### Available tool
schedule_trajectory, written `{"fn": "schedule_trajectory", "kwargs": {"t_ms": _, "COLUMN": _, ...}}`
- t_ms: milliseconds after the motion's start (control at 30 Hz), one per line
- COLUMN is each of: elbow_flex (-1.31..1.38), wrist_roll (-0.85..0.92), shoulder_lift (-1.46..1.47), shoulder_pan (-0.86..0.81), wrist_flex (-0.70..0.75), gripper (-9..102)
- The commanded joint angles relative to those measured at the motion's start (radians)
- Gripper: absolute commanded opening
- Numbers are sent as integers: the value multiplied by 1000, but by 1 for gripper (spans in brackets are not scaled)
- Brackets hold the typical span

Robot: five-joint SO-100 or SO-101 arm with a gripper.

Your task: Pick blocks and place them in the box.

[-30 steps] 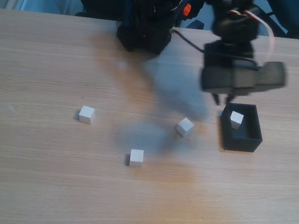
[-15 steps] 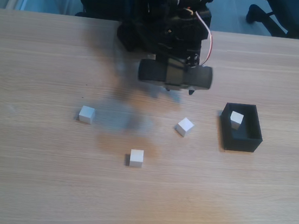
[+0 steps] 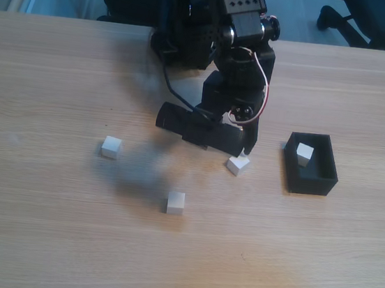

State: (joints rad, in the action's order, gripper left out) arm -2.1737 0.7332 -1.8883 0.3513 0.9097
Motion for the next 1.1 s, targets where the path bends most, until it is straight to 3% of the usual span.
{"fn": "schedule_trajectory", "kwargs": {"t_ms": 0, "elbow_flex": 74, "wrist_roll": -41, "shoulder_lift": 20, "shoulder_pan": 11, "wrist_flex": 12, "gripper": 19}}
{"fn": "schedule_trajectory", "kwargs": {"t_ms": 633, "elbow_flex": 222, "wrist_roll": -89, "shoulder_lift": 164, "shoulder_pan": 69, "wrist_flex": 26, "gripper": 20}}
{"fn": "schedule_trajectory", "kwargs": {"t_ms": 1067, "elbow_flex": 233, "wrist_roll": -74, "shoulder_lift": 235, "shoulder_pan": 51, "wrist_flex": -55, "gripper": 19}}
